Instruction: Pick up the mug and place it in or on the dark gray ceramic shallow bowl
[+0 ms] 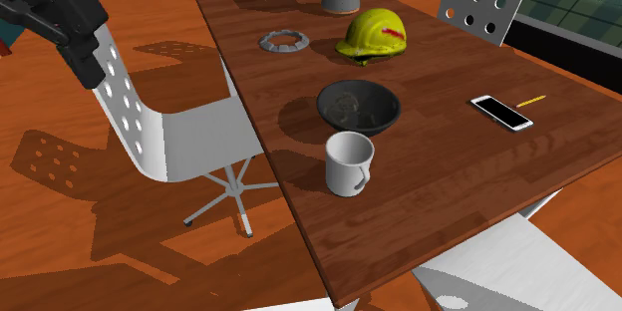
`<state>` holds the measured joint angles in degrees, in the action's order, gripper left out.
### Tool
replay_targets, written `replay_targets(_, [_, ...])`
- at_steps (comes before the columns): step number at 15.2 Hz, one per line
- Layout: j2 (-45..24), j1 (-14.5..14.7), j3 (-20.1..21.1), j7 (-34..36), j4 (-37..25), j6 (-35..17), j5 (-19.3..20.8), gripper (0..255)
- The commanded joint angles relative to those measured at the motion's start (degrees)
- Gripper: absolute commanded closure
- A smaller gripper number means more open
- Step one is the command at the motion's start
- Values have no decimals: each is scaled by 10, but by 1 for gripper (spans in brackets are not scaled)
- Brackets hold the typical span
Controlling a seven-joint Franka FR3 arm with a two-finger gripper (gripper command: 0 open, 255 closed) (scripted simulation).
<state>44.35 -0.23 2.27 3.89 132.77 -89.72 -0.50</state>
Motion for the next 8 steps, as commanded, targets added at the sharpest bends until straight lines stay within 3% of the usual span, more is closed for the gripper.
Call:
replay_targets(1, [0, 0, 0, 0, 0, 0, 0, 0])
replay_targets(8, [-57, -33, -52, -38, 45, -98, 40, 0])
